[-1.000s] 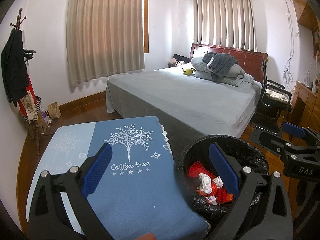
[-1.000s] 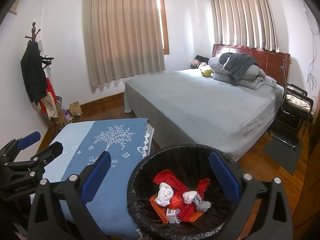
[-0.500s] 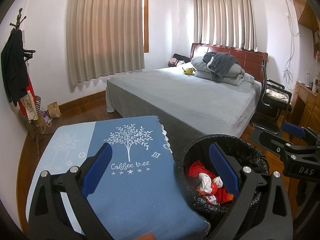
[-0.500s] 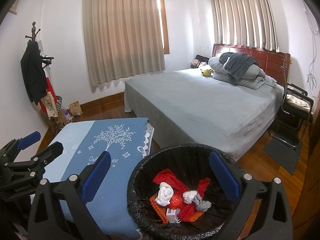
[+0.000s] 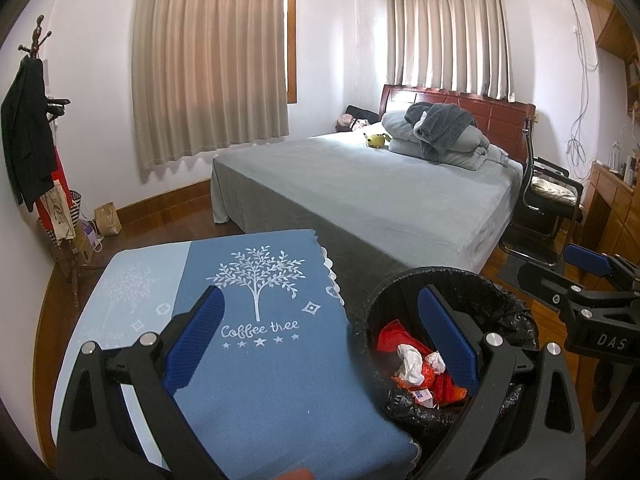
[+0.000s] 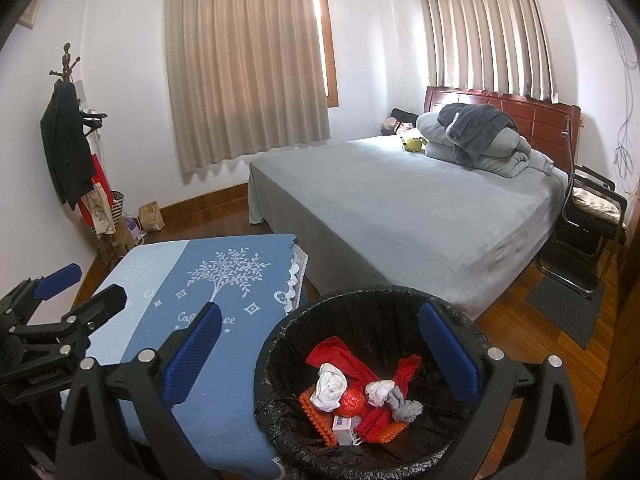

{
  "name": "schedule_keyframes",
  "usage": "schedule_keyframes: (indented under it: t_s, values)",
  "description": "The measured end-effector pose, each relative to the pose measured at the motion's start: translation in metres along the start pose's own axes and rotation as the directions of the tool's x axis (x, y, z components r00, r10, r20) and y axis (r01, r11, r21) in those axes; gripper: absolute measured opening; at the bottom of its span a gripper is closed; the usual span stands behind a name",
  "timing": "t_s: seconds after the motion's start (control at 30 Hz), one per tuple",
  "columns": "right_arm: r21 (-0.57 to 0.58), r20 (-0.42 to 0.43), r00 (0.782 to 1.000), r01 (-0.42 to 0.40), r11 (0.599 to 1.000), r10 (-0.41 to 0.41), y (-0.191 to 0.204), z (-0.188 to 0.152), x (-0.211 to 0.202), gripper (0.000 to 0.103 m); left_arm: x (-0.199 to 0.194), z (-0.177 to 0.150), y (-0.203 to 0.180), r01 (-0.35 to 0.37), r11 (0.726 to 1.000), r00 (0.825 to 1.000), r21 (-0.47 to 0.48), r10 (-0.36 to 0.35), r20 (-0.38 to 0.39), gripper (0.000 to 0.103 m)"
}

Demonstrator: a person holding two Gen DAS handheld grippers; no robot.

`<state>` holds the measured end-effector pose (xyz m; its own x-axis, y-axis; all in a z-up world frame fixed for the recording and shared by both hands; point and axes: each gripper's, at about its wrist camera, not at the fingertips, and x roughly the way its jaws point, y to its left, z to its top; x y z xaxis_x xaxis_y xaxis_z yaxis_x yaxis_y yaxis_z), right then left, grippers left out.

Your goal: Collect trash

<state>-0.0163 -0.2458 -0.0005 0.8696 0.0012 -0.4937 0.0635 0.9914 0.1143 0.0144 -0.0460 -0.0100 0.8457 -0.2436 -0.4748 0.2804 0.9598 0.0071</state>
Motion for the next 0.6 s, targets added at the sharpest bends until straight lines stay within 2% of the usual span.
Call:
schedule_keyframes:
  t_s: [0.6]
  values:
    - [0.001, -0.001, 1.000, 0.000, 1.000, 0.000, 0.0001, 0.0008, -0.0001, 0.097, -0.0019, -0.0055, 0.0029, -0.003, 1.000, 1.000, -0.001, 0.003, -0.006, 0.095]
